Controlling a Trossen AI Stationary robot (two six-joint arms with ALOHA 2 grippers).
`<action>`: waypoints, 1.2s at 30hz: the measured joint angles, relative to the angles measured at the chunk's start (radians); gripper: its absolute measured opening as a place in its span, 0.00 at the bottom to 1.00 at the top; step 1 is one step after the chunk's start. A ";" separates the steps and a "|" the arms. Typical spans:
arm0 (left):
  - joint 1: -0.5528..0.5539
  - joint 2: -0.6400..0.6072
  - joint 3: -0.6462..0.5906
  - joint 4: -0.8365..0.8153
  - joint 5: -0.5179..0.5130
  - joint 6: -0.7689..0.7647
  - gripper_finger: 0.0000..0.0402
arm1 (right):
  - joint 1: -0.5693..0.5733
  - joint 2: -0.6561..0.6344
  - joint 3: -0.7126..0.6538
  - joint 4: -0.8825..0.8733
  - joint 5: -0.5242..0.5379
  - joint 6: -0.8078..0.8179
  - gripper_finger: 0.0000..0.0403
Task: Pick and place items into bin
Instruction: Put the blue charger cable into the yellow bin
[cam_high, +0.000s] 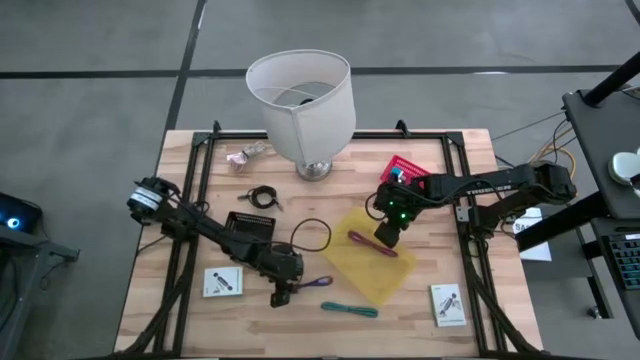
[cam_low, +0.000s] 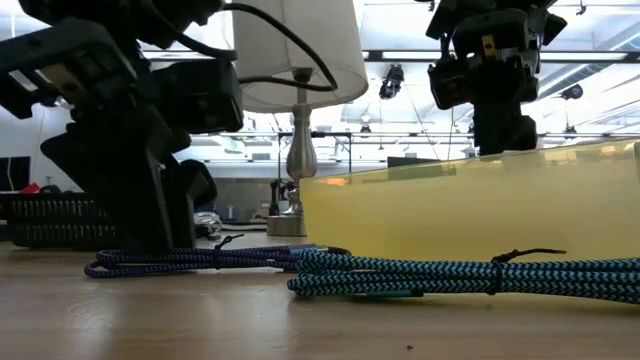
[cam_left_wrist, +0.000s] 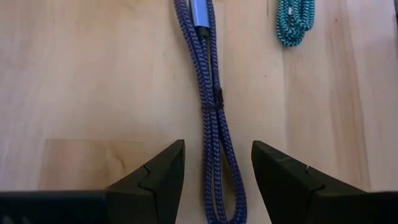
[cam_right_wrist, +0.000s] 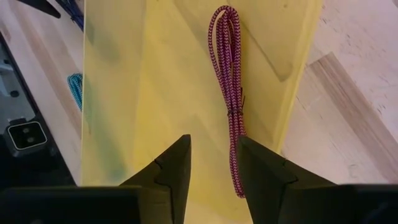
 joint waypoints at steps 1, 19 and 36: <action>-0.002 0.000 0.000 0.000 -0.007 0.000 0.43 | 0.000 0.000 0.000 0.000 0.000 0.000 0.29; -0.005 0.043 -0.003 -0.020 -0.050 0.007 0.08 | 0.000 0.000 0.000 0.007 0.000 0.004 0.23; -0.001 -0.106 -0.016 -0.053 -0.045 0.108 0.01 | 0.000 -0.001 0.000 0.098 -0.002 0.008 0.24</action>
